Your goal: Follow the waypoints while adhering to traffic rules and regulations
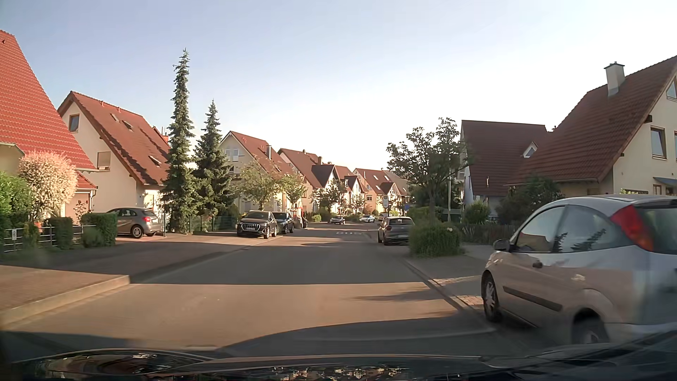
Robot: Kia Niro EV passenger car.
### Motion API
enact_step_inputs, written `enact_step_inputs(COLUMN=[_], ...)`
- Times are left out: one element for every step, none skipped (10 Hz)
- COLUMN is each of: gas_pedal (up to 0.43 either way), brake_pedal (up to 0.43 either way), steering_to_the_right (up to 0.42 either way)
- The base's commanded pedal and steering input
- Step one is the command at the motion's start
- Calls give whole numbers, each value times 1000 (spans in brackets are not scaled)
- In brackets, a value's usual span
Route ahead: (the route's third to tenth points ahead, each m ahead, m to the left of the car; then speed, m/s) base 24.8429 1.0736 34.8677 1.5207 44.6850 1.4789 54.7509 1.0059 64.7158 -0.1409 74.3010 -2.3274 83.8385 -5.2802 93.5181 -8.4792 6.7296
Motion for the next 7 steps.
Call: enact_step_inputs(gas_pedal=[20, 20, 20, 20, 20, 20, 20], brake_pedal=[0, 0, 0, 0, 0, 0, 0], steering_to_the_right=[-13, -11, -9, -8, -8, -6, -2])
